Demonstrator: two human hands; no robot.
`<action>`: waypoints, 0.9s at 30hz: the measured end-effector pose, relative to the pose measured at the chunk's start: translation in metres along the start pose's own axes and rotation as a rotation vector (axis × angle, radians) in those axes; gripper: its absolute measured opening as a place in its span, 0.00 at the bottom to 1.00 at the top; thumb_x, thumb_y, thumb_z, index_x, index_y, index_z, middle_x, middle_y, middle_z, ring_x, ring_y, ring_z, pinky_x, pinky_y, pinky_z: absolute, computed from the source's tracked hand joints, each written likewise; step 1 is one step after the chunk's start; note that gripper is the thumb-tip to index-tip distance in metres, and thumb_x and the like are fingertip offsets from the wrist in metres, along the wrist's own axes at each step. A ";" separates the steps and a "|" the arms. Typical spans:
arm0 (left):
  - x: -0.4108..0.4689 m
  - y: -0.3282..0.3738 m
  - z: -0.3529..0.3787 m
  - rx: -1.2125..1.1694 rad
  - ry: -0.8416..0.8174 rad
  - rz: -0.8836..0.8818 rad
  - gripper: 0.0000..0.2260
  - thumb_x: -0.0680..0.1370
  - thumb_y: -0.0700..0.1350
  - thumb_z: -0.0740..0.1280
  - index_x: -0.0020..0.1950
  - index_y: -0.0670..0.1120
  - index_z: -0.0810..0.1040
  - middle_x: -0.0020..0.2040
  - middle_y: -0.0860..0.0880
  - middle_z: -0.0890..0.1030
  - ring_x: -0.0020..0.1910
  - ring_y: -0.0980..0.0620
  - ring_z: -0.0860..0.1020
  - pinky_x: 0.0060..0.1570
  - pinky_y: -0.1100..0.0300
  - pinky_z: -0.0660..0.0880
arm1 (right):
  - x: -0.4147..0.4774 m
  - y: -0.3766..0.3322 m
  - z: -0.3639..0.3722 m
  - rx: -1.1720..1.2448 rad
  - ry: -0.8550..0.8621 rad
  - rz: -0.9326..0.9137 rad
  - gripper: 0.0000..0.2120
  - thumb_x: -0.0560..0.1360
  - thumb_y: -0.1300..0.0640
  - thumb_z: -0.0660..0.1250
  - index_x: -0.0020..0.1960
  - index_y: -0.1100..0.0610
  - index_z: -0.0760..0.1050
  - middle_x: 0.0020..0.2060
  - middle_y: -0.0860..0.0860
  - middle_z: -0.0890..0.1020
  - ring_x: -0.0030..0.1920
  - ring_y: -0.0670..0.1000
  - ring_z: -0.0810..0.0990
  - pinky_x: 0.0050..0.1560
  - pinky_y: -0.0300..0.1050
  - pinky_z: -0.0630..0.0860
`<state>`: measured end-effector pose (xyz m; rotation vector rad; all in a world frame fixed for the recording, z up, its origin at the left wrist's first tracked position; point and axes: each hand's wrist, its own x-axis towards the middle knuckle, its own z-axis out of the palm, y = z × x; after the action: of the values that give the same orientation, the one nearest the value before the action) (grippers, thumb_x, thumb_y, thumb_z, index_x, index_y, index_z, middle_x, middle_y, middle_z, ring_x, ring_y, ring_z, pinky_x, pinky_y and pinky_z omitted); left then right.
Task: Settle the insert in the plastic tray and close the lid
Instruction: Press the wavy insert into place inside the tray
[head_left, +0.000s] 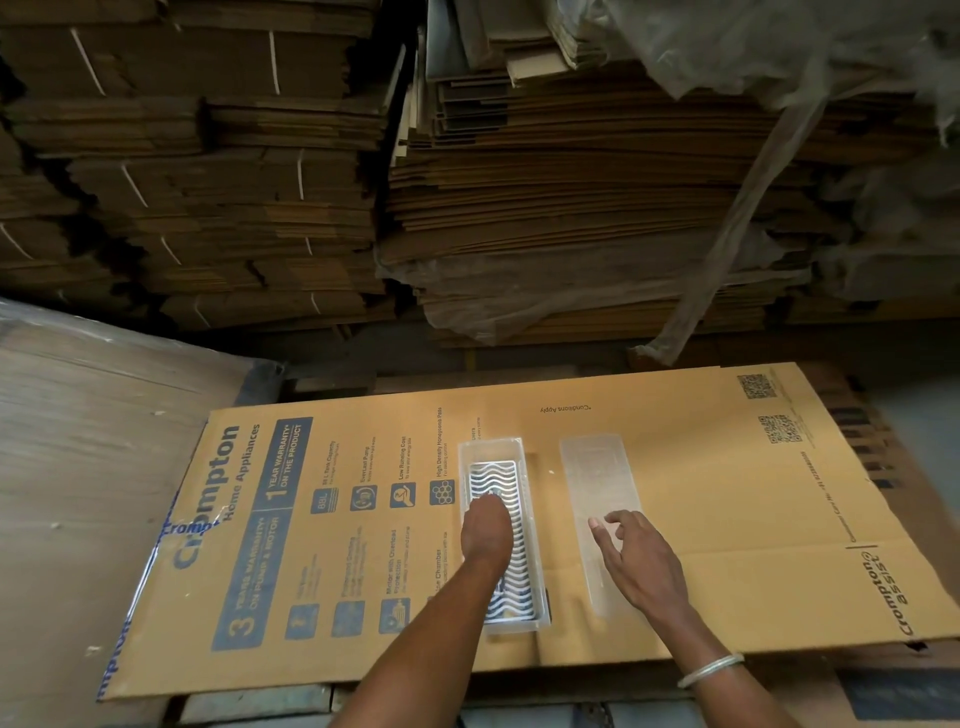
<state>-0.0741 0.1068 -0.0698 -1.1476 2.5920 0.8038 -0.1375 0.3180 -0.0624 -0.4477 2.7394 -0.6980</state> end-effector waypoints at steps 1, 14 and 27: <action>-0.001 0.000 0.000 -0.005 0.004 0.003 0.14 0.80 0.31 0.59 0.60 0.41 0.80 0.59 0.44 0.84 0.59 0.47 0.83 0.57 0.57 0.79 | 0.000 0.000 0.000 -0.002 -0.003 0.003 0.26 0.79 0.33 0.53 0.63 0.50 0.76 0.57 0.47 0.80 0.53 0.48 0.80 0.47 0.45 0.75; 0.003 0.001 0.008 -0.090 0.004 -0.020 0.15 0.81 0.32 0.56 0.64 0.38 0.77 0.63 0.40 0.80 0.62 0.44 0.79 0.59 0.54 0.77 | 0.000 0.012 0.005 -0.031 -0.045 0.038 0.25 0.79 0.34 0.53 0.63 0.49 0.75 0.57 0.46 0.80 0.53 0.49 0.80 0.48 0.46 0.74; -0.001 0.001 0.006 0.081 -0.040 0.058 0.14 0.82 0.33 0.55 0.64 0.38 0.74 0.64 0.40 0.78 0.63 0.43 0.78 0.56 0.58 0.76 | 0.009 0.021 0.015 -0.185 -0.055 0.038 0.30 0.76 0.33 0.61 0.69 0.53 0.71 0.63 0.51 0.75 0.62 0.52 0.74 0.55 0.47 0.77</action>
<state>-0.0745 0.1109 -0.0739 -1.0286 2.6102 0.7183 -0.1453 0.3265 -0.0869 -0.4458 2.7635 -0.4179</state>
